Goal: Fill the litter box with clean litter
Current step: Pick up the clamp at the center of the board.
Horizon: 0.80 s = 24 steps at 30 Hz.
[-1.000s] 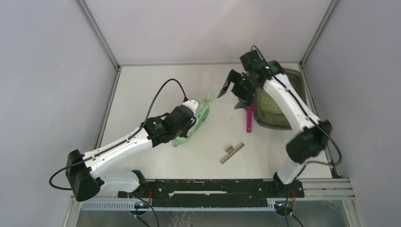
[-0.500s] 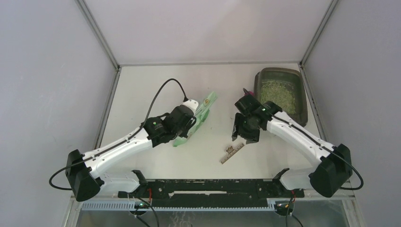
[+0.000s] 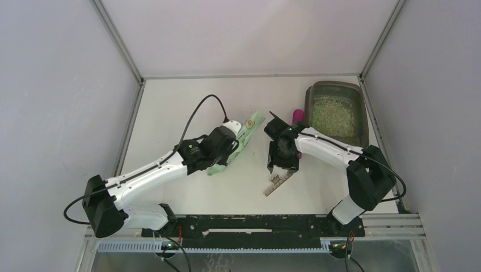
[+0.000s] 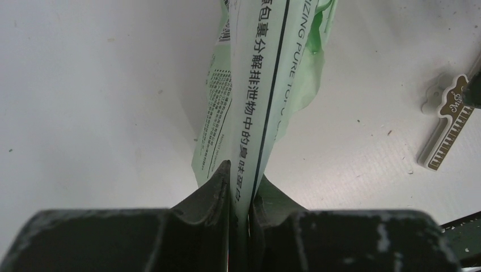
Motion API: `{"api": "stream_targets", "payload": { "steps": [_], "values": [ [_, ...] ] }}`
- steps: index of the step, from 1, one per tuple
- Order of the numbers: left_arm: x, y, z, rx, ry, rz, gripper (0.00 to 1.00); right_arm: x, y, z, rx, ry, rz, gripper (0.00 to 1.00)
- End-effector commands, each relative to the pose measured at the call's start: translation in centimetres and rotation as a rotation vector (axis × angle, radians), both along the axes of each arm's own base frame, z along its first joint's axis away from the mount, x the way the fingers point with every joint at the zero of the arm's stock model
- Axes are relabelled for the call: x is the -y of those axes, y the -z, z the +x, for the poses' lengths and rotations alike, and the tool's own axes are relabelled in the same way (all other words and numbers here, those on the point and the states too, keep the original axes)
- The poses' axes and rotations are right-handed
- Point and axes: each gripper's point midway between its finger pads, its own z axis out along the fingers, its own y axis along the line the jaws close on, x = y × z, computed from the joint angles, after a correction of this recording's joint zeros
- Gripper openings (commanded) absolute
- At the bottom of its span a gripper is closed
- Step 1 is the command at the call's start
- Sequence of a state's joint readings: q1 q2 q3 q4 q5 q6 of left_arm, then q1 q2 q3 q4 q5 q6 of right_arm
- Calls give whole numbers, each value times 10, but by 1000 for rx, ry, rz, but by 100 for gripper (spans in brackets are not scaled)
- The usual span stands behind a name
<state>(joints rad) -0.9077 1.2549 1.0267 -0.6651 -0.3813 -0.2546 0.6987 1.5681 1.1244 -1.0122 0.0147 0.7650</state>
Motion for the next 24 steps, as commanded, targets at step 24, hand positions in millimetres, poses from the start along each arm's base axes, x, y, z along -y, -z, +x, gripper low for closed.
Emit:
{"api": "stream_targets", "payload": {
  "steps": [24],
  "values": [
    [-1, 0, 13, 25, -29, -19, 7, -3, 38, 19, -4, 11, -83, 66]
  ]
}}
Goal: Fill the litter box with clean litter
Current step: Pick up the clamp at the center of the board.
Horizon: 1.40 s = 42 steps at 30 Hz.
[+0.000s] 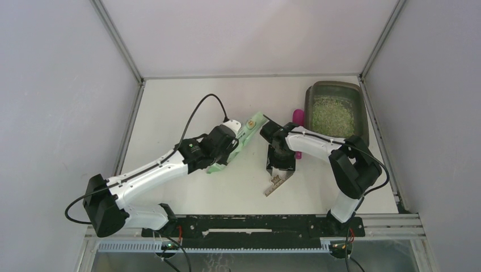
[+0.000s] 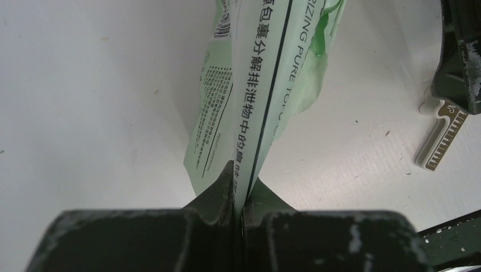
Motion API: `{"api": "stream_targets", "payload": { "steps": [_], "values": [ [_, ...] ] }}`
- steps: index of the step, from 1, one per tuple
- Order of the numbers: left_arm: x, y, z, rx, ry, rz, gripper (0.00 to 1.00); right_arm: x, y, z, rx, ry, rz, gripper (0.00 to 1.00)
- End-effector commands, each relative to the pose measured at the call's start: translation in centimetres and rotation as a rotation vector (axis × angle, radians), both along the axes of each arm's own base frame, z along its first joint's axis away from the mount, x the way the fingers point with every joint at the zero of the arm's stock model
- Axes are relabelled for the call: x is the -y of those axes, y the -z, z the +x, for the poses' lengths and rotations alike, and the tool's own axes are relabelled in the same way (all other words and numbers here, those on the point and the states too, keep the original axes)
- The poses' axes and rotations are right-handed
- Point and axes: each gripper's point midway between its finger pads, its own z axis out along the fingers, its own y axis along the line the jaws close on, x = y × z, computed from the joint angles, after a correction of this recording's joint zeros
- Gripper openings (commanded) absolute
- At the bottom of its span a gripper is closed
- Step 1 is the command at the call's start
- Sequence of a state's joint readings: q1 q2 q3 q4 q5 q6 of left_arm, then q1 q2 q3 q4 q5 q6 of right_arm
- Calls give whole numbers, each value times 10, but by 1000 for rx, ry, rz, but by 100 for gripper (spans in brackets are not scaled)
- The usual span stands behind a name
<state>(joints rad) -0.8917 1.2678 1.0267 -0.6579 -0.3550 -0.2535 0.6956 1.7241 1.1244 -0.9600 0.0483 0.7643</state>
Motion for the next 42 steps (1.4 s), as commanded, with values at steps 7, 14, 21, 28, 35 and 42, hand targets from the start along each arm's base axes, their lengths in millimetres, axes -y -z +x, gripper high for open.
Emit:
{"api": "stream_targets", "payload": {
  "steps": [7, 14, 21, 28, 35, 42],
  "values": [
    [-6, -8, 11, 66, -47, -23, 6, -5, 6, 9, 42, 7, 5, 62],
    [-6, -8, 11, 64, -47, -20, 5, -2, 12, -1, 31, -1, -11, 63],
    [-6, -8, 10, 61, -46, -23, 5, -1, 15, -9, 28, -4, -8, 26],
    [-10, -2, 7, 55, -51, -16, 5, 4, -2, -11, 76, -4, 9, 0],
    [-8, 3, 6, 39, -67, -31, 5, 1, -54, -6, 255, -15, 164, 0],
    [14, 20, -4, 28, -68, -88, 7, -7, -105, 4, 430, 4, 463, 0]
  ]
}}
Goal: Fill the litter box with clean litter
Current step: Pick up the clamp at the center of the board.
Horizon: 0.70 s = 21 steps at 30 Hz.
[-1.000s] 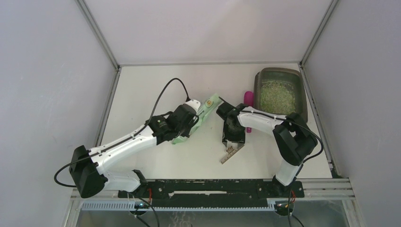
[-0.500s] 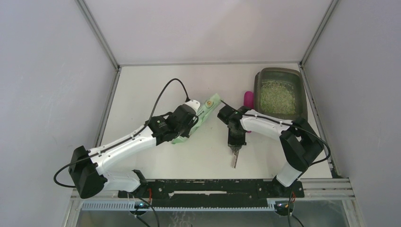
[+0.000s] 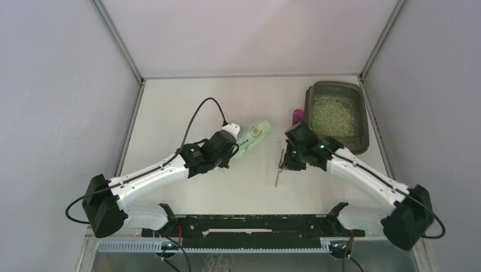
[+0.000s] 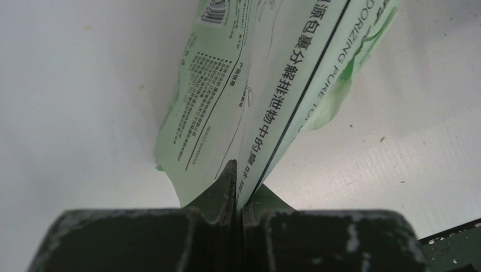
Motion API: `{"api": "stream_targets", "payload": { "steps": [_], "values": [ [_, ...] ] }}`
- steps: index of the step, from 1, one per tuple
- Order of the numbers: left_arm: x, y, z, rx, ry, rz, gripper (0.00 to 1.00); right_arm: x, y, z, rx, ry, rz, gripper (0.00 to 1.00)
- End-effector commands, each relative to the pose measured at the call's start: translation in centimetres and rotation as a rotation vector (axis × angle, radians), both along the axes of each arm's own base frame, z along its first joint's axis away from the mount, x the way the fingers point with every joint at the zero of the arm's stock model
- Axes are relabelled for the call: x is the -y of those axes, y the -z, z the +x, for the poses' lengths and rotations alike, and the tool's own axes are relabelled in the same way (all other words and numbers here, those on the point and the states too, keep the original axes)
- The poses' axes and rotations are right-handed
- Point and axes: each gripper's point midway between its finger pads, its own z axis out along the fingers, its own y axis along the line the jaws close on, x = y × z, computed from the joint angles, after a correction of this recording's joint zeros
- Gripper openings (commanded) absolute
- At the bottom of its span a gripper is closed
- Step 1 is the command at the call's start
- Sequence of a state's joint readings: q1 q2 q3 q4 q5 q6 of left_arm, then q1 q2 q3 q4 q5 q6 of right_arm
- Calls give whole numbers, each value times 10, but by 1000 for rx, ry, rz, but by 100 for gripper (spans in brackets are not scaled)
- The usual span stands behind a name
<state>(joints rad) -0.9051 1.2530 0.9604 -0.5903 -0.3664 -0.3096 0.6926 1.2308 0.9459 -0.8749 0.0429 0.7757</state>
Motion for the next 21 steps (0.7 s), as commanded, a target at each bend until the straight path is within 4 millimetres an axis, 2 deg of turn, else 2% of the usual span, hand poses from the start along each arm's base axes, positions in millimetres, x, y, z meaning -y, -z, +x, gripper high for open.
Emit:
{"api": "stream_targets", "payload": {
  "steps": [1, 5, 12, 14, 16, 19, 21],
  "values": [
    [14, 11, -3, 26, -32, -39, 7, -20, -39, 15, 164, -28, 272, 0],
    [26, 16, -10, 50, -21, 0, 10, -40, -72, 22, 263, -50, 537, 0],
    [36, 19, -21, 81, -17, 59, 13, -58, -80, 28, 329, -45, 632, 0],
    [37, 18, -24, 108, -23, 83, 13, -55, -70, 29, 320, -24, 618, 0],
    [39, 19, -26, 120, -30, 95, 13, -46, -44, 27, 234, 14, 558, 0],
    [41, 20, -29, 149, -32, 115, 12, -37, -16, 27, 206, 63, 510, 0],
    [44, 22, -32, 160, -21, 134, 12, -33, -8, 32, 216, 97, 526, 0]
  ]
}}
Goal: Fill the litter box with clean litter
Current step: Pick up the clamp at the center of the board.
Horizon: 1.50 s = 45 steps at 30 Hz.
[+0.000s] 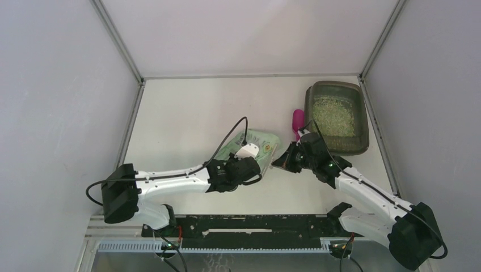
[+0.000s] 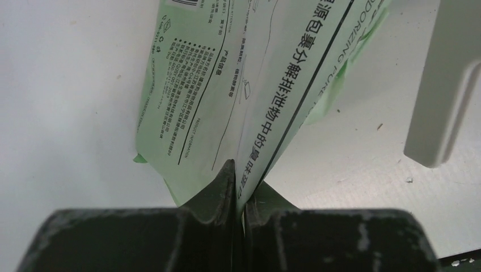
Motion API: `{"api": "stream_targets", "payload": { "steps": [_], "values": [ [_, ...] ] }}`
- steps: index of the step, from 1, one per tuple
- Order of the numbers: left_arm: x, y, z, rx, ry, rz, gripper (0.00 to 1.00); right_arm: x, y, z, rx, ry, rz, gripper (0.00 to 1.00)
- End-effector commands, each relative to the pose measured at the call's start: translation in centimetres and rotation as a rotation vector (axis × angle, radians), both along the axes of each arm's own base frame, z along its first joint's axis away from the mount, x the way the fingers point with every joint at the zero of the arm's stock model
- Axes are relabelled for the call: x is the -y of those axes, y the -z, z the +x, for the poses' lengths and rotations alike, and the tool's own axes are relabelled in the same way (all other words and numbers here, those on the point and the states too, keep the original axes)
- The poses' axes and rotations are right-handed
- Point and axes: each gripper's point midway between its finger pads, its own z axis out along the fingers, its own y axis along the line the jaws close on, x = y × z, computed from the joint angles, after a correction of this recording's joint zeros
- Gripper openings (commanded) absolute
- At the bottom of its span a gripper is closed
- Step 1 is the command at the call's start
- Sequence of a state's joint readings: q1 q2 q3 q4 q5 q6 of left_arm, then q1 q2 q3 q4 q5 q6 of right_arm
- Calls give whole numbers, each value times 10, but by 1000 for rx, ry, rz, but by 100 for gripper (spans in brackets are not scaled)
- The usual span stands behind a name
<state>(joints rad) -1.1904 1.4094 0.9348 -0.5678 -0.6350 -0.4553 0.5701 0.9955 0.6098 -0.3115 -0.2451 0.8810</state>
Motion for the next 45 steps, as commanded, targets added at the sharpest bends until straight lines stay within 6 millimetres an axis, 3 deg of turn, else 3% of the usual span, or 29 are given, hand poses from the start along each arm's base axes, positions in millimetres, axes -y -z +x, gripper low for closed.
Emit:
{"api": "stream_targets", "payload": {
  "steps": [1, 6, 14, 17, 21, 26, 31, 36, 41, 45],
  "values": [
    [11, -13, 3, 82, -33, -6, 12, 5, 13, 15, 7, 82, 40, 0],
    [32, 1, -18, 75, 55, 43, 16, 0, 28, 29, -32, 102, 56, 0],
    [57, 44, -55, 25, 151, 147, 20, -9, 34, 51, -35, 95, 124, 0],
    [66, 56, -69, -10, 175, 136, 27, 1, 46, 44, -78, 109, 55, 0],
    [74, 69, -81, -48, 201, 123, 28, 25, 62, 20, -152, 125, -72, 0],
    [81, 75, -84, -61, 217, 137, 27, 48, 65, -9, -154, 124, -137, 0],
    [87, 81, -88, -77, 230, 135, 27, 56, 43, -24, -101, 125, -79, 0],
    [90, 84, -91, -91, 234, 102, 27, 49, 3, -10, 3, 124, 67, 0],
    [91, 85, -93, -101, 239, 95, 27, 28, 0, 16, 11, 78, 124, 0],
    [94, 87, -95, -109, 245, 98, 27, 15, 9, 32, 15, 32, 134, 0]
  ]
}}
